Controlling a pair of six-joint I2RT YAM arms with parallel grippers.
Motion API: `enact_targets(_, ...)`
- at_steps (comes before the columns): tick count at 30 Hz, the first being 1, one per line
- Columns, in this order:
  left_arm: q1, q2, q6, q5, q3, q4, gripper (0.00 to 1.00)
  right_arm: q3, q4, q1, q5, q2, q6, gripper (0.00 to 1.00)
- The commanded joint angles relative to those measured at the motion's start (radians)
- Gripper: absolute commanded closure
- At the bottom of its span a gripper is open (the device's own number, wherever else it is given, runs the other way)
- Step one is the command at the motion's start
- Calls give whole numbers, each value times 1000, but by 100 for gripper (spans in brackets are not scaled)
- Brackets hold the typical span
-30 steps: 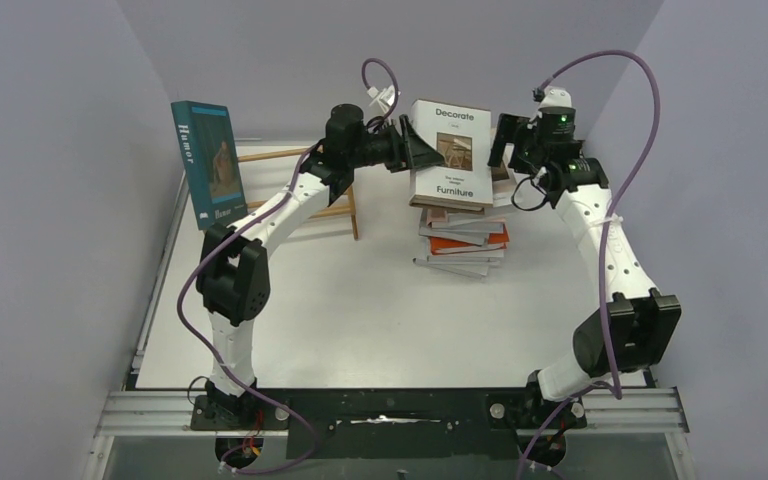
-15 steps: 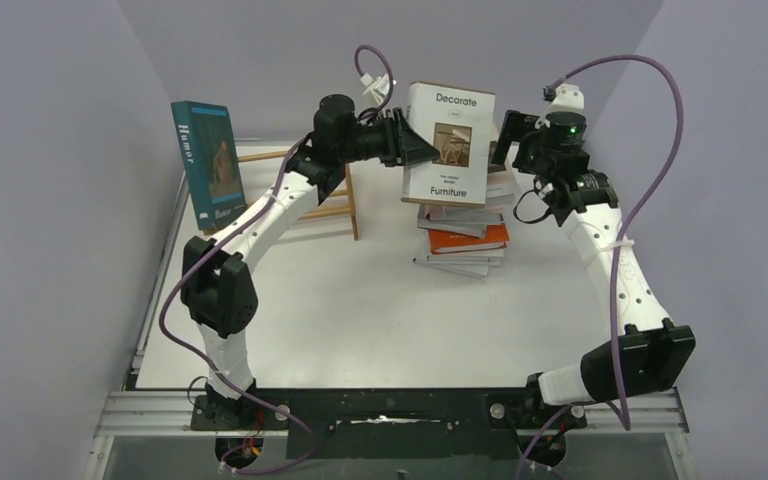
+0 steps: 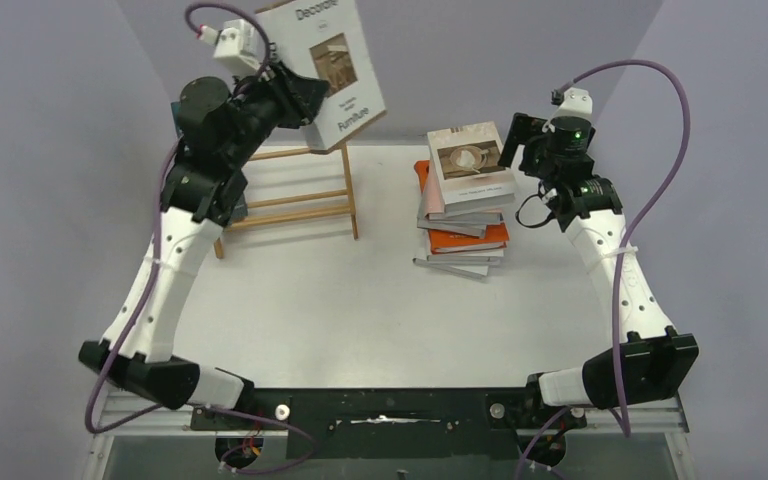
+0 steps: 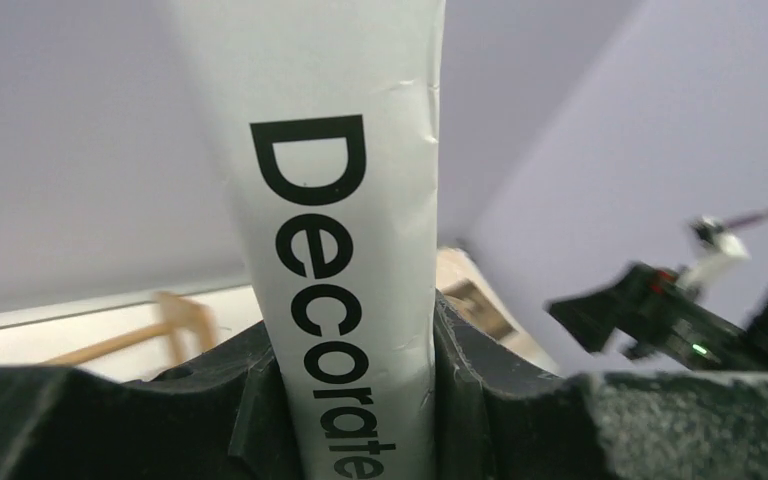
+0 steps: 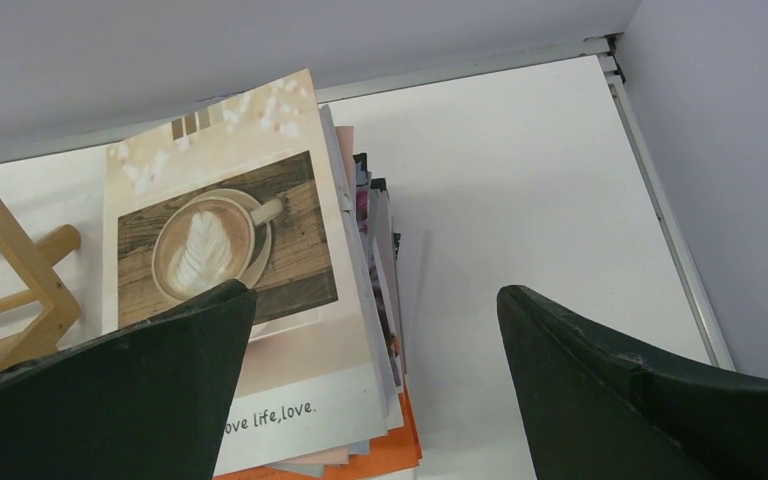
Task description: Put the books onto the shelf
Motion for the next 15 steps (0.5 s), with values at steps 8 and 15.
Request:
enact_targets(8, 93, -192, 329, -629, -396, 126, 90, -34, 78, -20, -24, -31, 1, 2)
enact_targets(15, 270, -225, 312, -481, -660, 372, 100, -67, 77, -22, -36, -41, -1, 2)
